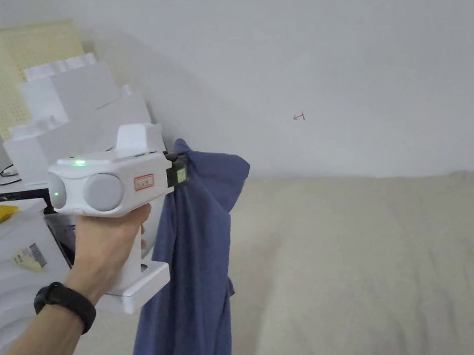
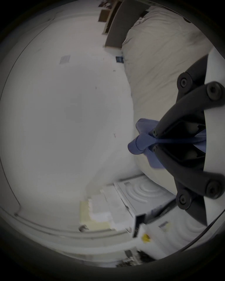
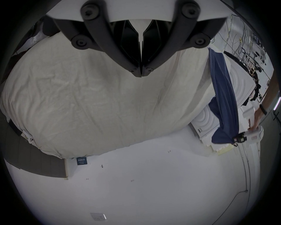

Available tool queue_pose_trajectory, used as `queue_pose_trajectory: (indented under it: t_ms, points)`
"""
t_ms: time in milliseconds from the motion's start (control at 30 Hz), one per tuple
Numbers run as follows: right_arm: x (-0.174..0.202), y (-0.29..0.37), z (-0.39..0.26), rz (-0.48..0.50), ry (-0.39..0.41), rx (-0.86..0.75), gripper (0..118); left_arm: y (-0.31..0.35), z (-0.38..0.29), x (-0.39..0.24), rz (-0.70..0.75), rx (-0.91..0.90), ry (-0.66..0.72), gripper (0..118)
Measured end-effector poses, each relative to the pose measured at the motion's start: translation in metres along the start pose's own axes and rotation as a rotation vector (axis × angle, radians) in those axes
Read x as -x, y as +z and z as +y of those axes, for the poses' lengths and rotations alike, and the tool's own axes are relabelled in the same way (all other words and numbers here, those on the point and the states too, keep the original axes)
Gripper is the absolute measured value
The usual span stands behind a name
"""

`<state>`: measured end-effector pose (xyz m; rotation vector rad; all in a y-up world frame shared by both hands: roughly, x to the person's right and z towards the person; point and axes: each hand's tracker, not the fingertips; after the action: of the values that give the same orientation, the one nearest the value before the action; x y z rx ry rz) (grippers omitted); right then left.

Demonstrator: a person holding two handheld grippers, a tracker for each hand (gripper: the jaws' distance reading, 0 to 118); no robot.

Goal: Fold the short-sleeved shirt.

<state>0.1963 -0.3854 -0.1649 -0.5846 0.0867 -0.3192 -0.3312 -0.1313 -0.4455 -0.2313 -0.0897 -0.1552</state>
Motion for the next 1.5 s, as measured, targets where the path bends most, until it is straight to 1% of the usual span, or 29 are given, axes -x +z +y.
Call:
queue_pose_trajectory:
  t_ms: [100,133,167,233,267,300,367,433,467,500,533,567,633,700,733,767,833,867,900,933,1000,1067,1100,1167,1267,1300,1367,1433,1500]
  points:
    - [-0.012,0.008,0.0,-0.016,-0.025,-0.015,1,-0.029,-0.008,-0.068,-0.081,0.03,-0.058,0]
    - [-0.017,0.011,0.0,-0.019,-0.03,-0.016,1,-0.041,-0.021,-0.097,-0.117,0.019,-0.032,0]
    - [-0.021,0.015,-0.002,-0.043,-0.034,-0.023,1,-0.054,-0.035,-0.128,-0.205,0.059,-0.031,0]
    - [-0.033,0.023,-0.004,-0.069,-0.035,-0.027,1,-0.071,-0.073,-0.203,-0.297,0.108,-0.029,0]
    - [-0.04,0.027,-0.005,-0.085,-0.046,-0.031,1,-0.081,-0.093,-0.241,-0.38,0.173,-0.027,0]
    - [-0.048,0.031,-0.006,-0.095,-0.055,-0.03,1,-0.085,-0.115,-0.278,-0.414,0.187,-0.024,0]
    - [-0.068,0.039,-0.009,-0.144,-0.101,-0.041,1,-0.091,-0.161,-0.365,-0.575,0.279,-0.037,0]
    - [-0.089,0.05,-0.012,-0.196,-0.135,-0.051,1,-0.087,-0.199,-0.44,-0.7,0.337,-0.013,0]
    - [-0.1,0.058,-0.014,-0.231,-0.157,-0.057,1,-0.079,-0.216,-0.479,-0.784,0.381,-0.024,0]
    - [-0.11,0.064,-0.015,-0.251,-0.172,-0.064,1,-0.072,-0.23,-0.511,-0.828,0.414,-0.031,0]
    - [-0.121,0.072,-0.017,-0.286,-0.186,-0.062,1,-0.061,-0.244,-0.545,-0.859,0.43,-0.076,0]
    - [-0.13,0.081,-0.019,-0.325,-0.192,-0.073,1,-0.05,-0.256,-0.572,-0.913,0.454,-0.088,0]
    - [-0.147,0.093,-0.025,-0.382,-0.211,-0.079,1,-0.027,-0.272,-0.609,-0.993,0.474,-0.073,0]
    - [-0.16,0.1,-0.03,-0.406,-0.245,-0.075,1,-0.009,-0.284,-0.638,-1.058,0.512,-0.034,0]
    - [-0.165,0.102,-0.032,-0.41,-0.254,-0.076,1,0.001,-0.287,-0.647,-1.069,0.521,-0.09,0]
    - [-0.168,0.102,-0.032,-0.411,-0.255,-0.076,1,0.008,-0.294,-0.654,-1.044,0.503,-0.114,3]
    - [-0.167,0.101,-0.031,-0.414,-0.249,-0.075,1,0.009,-0.303,-0.651,-1.002,0.512,-0.097,27]
    - [-0.165,0.099,-0.029,-0.403,-0.234,-0.074,1,0.002,-0.302,-0.637,-0.982,0.54,-0.038,43]
    - [-0.163,0.097,-0.026,-0.392,-0.219,-0.075,1,0.002,-0.301,-0.623,-1.002,0.542,0.024,62]
    - [-0.158,0.093,-0.022,-0.368,-0.179,-0.084,1,0.005,-0.294,-0.602,-0.974,0.527,0.057,70]
    - [-0.148,0.086,-0.014,-0.336,-0.122,-0.104,1,0.01,-0.27,-0.547,-0.901,0.416,0.04,78]
    - [-0.133,0.074,0.0,-0.265,-0.076,-0.127,1,0.024,-0.24,-0.475,-0.786,0.302,0.061,86]
    - [-0.125,0.07,0.006,-0.23,-0.053,-0.138,1,0.032,-0.227,-0.443,-0.739,0.277,0.052,90]
    - [-0.105,0.061,0.022,-0.175,-0.004,-0.161,1,0.057,-0.199,-0.365,-0.592,0.168,0.119,94]
    - [-0.078,0.053,0.038,-0.068,0.011,-0.188,1,0.1,-0.181,-0.285,-0.407,0.094,0.132,95]
    - [-0.071,0.051,0.043,-0.046,0.015,-0.196,1,0.114,-0.181,-0.265,-0.352,0.069,0.149,97]
    - [-0.053,0.048,0.051,-0.011,0.049,-0.2,1,0.143,-0.182,-0.229,-0.285,0.05,0.185,97]
    - [-0.038,0.048,0.055,0.002,0.089,-0.21,1,0.167,-0.186,-0.209,-0.223,0.042,0.226,98]
    - [-0.026,0.049,0.058,0.014,0.118,-0.21,1,0.187,-0.189,-0.195,-0.201,0.035,0.252,100]
